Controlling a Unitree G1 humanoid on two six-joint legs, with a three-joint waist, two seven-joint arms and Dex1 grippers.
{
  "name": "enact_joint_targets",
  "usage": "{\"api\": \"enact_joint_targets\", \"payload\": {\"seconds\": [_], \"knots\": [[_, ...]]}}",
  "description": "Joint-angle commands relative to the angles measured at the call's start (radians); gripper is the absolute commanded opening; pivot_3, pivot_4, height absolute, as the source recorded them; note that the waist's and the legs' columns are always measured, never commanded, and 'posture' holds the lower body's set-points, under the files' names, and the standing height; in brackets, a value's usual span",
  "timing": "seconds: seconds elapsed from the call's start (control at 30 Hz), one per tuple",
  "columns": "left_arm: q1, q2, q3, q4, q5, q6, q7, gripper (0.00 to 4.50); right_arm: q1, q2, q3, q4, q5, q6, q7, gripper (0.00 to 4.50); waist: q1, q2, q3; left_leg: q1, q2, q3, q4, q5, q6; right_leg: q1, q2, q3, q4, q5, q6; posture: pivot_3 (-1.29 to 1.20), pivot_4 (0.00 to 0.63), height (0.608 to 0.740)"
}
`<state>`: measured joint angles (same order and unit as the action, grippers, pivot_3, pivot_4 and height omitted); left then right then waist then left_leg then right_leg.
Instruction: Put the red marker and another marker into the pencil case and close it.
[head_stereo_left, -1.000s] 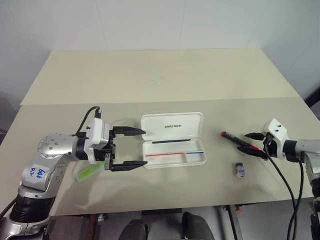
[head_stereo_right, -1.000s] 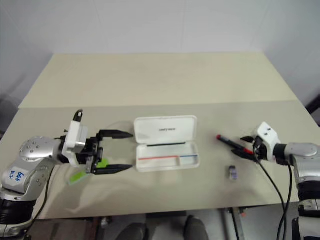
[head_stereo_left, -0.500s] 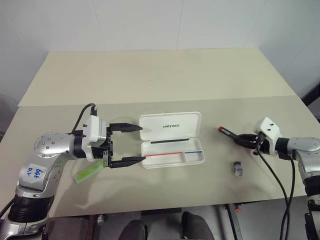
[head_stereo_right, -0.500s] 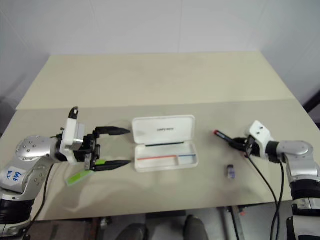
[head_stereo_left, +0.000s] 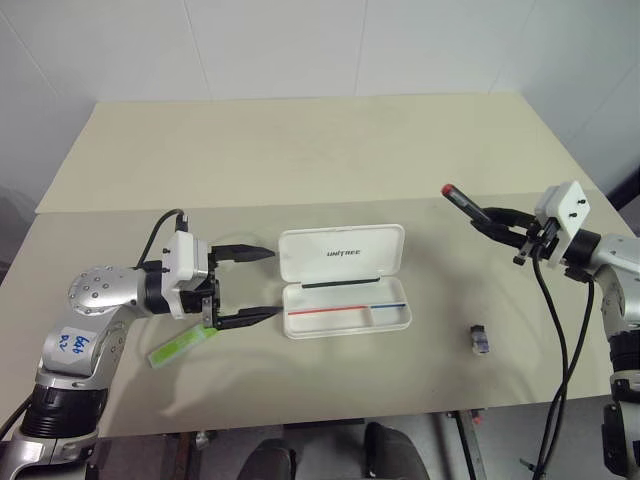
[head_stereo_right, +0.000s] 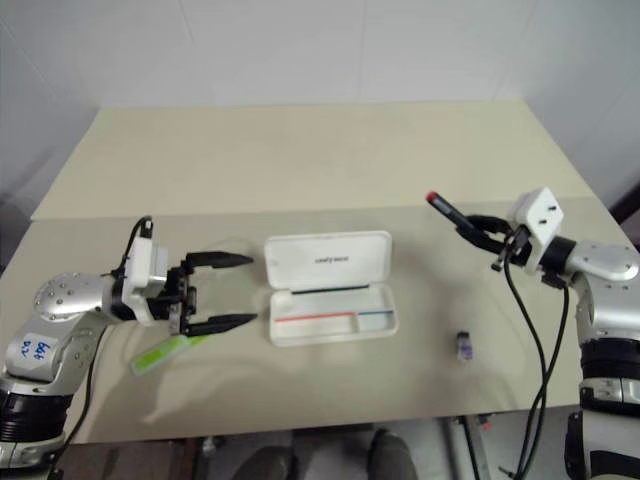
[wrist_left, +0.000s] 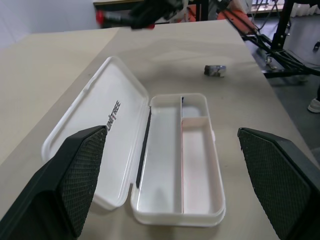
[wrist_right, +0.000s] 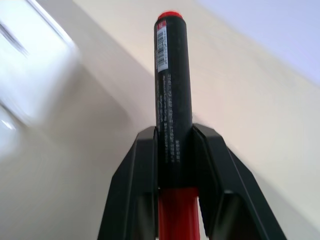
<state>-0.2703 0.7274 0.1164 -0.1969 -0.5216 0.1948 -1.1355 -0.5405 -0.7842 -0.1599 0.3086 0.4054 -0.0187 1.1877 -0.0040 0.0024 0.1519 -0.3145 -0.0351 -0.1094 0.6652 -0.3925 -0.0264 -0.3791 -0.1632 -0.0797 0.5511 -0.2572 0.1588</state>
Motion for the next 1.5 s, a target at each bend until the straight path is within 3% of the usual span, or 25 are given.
{"api": "enact_joint_targets", "payload": {"seconds": [0.03, 0.2, 0.37, 0.6, 0.87, 1.37, 1.5], "knots": [[0.019, 0.028, 0.049, 0.017, 0.014, -0.043, -0.012, 4.50, 0.008, 0.007, 0.045, -0.213, 0.084, 0.106, 0.053, 0.61, 0.001, 0.000, 0.000, 0.000, 0.000, 0.000, 0.000, 0.000, 0.000, 0.000, 0.000, 0.000, 0.000, 0.000, 0.000, 0.00, 0.150, 0.740], [0.065, 0.043, 0.075, 0.027, 0.034, -0.072, -0.006, 4.50, 0.012, 0.052, 0.161, -0.377, 0.052, 0.160, 0.050, 0.61, 0.004, -0.001, 0.000, 0.000, 0.000, 0.000, 0.001, 0.000, 0.000, 0.000, 0.000, 0.000, 0.000, 0.000, 0.000, 0.00, 0.150, 0.740], [0.114, 0.070, 0.105, 0.023, 0.048, -0.081, -0.004, 4.50, 0.001, 0.098, 0.232, -0.359, 0.006, 0.158, 0.057, 0.61, 0.006, -0.002, 0.000, -0.003, -0.002, -0.003, 0.001, -0.001, 0.000, -0.002, -0.001, 0.001, 0.001, 0.000, 0.000, 0.00, 0.150, 0.740], [0.181, 0.073, 0.133, -0.039, 0.037, -0.068, 0.021, 4.50, -0.044, 0.122, 0.349, -0.254, -0.149, -0.006, 0.112, 0.61, -0.003, -0.002, 0.000, -0.003, -0.001, -0.001, -0.002, -0.001, 0.000, -0.006, 0.000, 0.000, 0.003, 0.000, -0.001, 0.00, 0.150, 0.740], [0.209, 0.063, 0.127, -0.081, 0.032, -0.051, 0.052, 4.50, -0.115, 0.200, 0.412, -0.073, -0.269, -0.168, 0.099, 0.61, -0.007, -0.004, -0.001, -0.002, -0.001, 0.002, -0.001, -0.001, 0.000, -0.007, 0.000, 0.000, 0.004, 0.000, -0.001, 0.00, 0.150, 0.740], [0.181, 0.049, 0.100, -0.083, 0.033, -0.040, 0.069, 4.50, -0.126, 0.273, 0.452, 0.018, -0.325, -0.250, 0.101, 0.61, -0.025, -0.004, -0.001, -0.003, 0.000, 0.003, -0.001, -0.001, 0.000, -0.010, 0.000, 0.000, 0.006, 0.001, -0.001, 0.00, 0.150, 0.740], [0.175, 0.046, 0.096, -0.077, 0.037, -0.042, 0.067, 4.50, -0.128, 0.280, 0.446, 0.013, -0.316, -0.246, 0.099, 2.04, -0.025, -0.004, -0.001, -0.003, 0.000, 0.005, -0.001, -0.001, 0.000, -0.011, 0.000, 0.000, 0.007, 0.001, -0.001, 0.00, 0.150, 0.740]]}}
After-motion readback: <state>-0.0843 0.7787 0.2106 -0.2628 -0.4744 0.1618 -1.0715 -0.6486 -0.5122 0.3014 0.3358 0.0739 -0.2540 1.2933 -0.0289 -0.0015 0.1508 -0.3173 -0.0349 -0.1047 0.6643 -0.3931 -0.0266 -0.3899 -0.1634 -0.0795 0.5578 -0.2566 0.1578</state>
